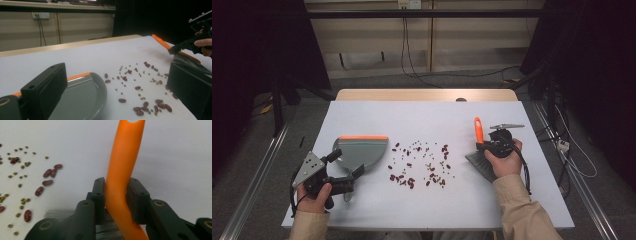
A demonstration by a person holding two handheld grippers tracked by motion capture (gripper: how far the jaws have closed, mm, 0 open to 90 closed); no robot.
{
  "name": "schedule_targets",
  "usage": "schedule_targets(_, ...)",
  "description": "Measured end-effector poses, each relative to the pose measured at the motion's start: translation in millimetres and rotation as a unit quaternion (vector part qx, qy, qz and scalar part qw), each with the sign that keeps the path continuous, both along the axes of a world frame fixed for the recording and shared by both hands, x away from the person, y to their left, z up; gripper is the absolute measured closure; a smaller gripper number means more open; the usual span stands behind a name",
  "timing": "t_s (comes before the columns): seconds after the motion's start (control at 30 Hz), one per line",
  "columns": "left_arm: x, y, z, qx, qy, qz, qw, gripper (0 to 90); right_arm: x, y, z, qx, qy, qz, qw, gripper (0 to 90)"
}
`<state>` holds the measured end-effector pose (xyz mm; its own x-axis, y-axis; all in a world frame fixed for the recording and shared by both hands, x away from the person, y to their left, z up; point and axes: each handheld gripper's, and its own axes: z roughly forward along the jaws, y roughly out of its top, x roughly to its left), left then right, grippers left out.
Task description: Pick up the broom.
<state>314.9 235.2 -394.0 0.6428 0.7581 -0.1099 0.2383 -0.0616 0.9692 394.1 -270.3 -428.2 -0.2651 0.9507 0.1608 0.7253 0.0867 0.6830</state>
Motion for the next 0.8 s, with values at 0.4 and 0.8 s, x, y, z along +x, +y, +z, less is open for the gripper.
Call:
schedule_targets(0.4, 0.9, -18.8, 13.5, 0.001, -0.002, -0.020, 0.9998, 2.9, -23.6, -6.7, 25.0, 0.051, -0.075, 0.003, 0.9959, 71.1)
schedule_targets(0.8, 8.8, -71.5, 25.4, 0.027, -0.001, -0.066, 0.9974, 3.2, -42.7, -15.2, 41.2, 0.104, -0.126, 0.012, 0.9865, 71.5)
